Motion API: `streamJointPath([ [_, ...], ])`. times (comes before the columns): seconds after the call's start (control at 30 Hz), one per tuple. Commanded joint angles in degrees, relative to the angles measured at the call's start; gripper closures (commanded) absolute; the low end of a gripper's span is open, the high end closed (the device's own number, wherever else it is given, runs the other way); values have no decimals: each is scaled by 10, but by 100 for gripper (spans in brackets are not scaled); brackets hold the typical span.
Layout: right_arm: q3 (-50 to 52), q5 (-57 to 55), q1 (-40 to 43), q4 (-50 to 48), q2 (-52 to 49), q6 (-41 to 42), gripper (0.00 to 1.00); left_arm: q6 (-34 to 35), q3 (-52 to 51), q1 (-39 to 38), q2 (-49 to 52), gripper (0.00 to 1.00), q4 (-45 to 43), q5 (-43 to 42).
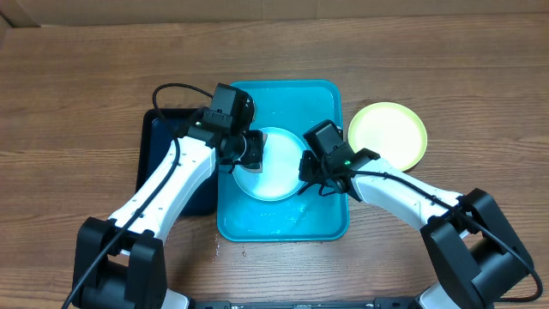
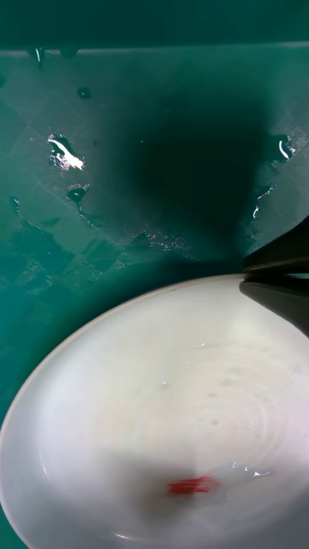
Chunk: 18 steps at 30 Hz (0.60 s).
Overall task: Clean dirty plates on tray and stack at the side
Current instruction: 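Scrub the red stain on the white plate with the sponge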
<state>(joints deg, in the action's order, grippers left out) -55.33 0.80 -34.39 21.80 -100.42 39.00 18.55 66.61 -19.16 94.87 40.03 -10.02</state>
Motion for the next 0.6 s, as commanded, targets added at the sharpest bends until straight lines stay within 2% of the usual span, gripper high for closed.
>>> streamJointPath([
  [0.0, -2, -5, -4, -5, 19, 2, 96, 9, -6, -5, 15, 96, -7, 8],
  [0.57, -2, -5, -4, -5, 19, 2, 96, 8, -6, -4, 153, 96, -33, 7],
])
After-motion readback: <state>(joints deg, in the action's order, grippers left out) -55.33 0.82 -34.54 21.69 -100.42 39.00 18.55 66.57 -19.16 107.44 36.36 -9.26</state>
